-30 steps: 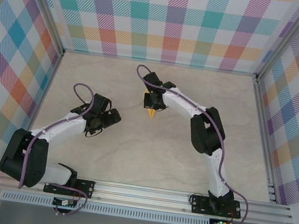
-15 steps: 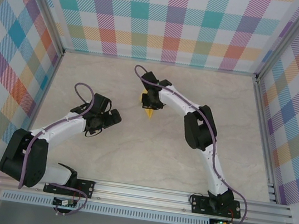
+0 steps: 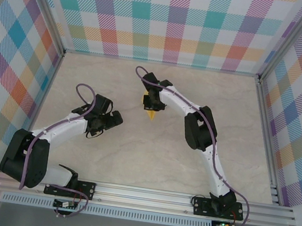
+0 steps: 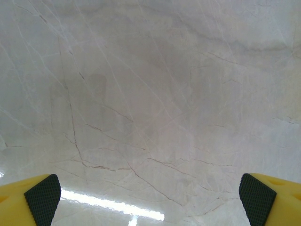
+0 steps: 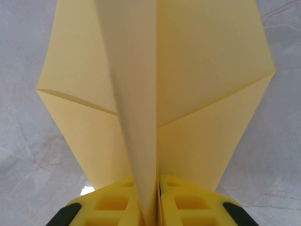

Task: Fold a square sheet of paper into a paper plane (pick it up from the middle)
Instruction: Move the paper plane to the top-center of the table, then reset both arms

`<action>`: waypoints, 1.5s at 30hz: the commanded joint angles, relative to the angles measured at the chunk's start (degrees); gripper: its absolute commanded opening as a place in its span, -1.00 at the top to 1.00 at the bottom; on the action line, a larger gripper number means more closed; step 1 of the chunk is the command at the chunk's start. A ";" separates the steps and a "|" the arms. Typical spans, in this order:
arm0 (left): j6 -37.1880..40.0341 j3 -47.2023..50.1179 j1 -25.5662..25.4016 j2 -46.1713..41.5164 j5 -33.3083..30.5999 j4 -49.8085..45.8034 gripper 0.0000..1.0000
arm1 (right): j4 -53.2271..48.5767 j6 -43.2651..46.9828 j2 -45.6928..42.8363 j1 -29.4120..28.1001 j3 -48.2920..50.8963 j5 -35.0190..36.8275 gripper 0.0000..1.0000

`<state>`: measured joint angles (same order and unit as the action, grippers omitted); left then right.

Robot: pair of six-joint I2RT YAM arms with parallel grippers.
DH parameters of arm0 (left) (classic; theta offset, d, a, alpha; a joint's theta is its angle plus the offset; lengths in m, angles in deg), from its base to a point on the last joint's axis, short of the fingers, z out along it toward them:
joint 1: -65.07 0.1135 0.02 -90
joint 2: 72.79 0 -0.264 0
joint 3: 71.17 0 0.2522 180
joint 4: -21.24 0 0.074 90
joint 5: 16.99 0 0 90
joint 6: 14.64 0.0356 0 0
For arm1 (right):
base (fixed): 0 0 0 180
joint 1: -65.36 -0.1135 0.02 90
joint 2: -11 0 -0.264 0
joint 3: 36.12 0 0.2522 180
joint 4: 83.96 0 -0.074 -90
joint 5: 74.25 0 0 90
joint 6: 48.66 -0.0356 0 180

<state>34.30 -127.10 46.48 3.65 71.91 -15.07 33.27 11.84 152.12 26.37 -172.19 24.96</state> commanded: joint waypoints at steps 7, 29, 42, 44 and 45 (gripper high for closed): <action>0.98 -4.19 0.75 -1.07 -2.42 -4.24 -1.00 | -3.72 0.15 -4.35 -0.11 -4.64 1.26 0.55; 16.34 -11.27 4.32 -10.97 -28.43 -0.72 -1.00 | 26.42 13.73 -58.30 8.16 46.47 26.47 -0.99; 21.59 4.96 13.02 -15.50 -36.54 15.21 -1.00 | 49.77 14.37 -75.30 27.02 85.22 27.81 -0.99; 24.86 7.70 13.12 -16.94 -34.21 19.47 -1.00 | 53.77 17.81 -73.56 28.28 87.38 26.97 -0.99; 26.63 9.27 13.17 -17.74 -33.05 22.32 -1.00 | 56.64 19.53 -72.25 28.88 89.30 26.61 -0.99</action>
<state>54.82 -120.48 58.89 -11.65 35.93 -3.09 78.45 26.71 78.39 53.87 -85.15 53.18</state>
